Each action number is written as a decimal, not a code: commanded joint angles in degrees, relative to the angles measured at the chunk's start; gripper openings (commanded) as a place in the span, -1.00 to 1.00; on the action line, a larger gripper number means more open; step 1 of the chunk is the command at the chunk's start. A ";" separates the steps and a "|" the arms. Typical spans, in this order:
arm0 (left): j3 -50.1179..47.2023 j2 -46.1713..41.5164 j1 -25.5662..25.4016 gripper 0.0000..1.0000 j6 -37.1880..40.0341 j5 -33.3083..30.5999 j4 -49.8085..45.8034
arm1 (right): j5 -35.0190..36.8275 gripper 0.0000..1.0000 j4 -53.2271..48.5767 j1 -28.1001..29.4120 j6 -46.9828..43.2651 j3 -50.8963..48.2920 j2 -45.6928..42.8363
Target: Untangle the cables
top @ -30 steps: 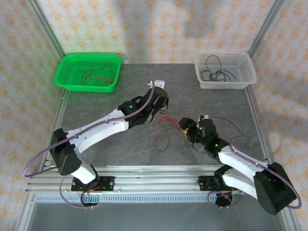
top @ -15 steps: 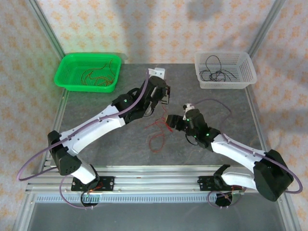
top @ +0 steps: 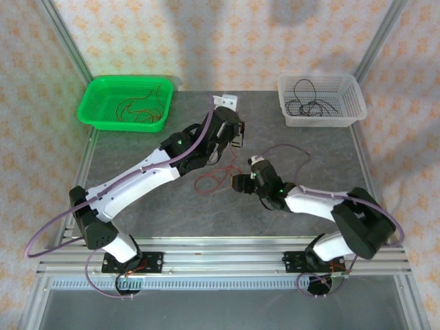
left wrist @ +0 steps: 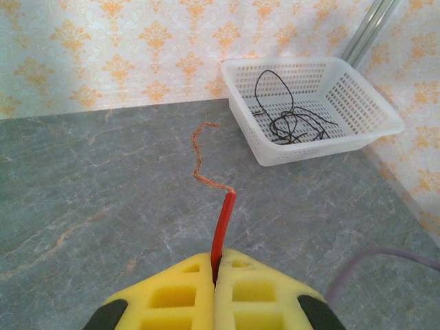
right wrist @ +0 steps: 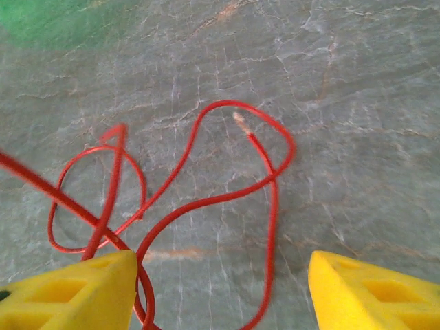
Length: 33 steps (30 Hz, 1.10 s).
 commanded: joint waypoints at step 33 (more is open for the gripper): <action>16.99 -8.89 -1.97 -1.00 8.23 -3.69 -5.15 | 16.60 -0.20 -2.87 -4.90 20.36 0.16 8.23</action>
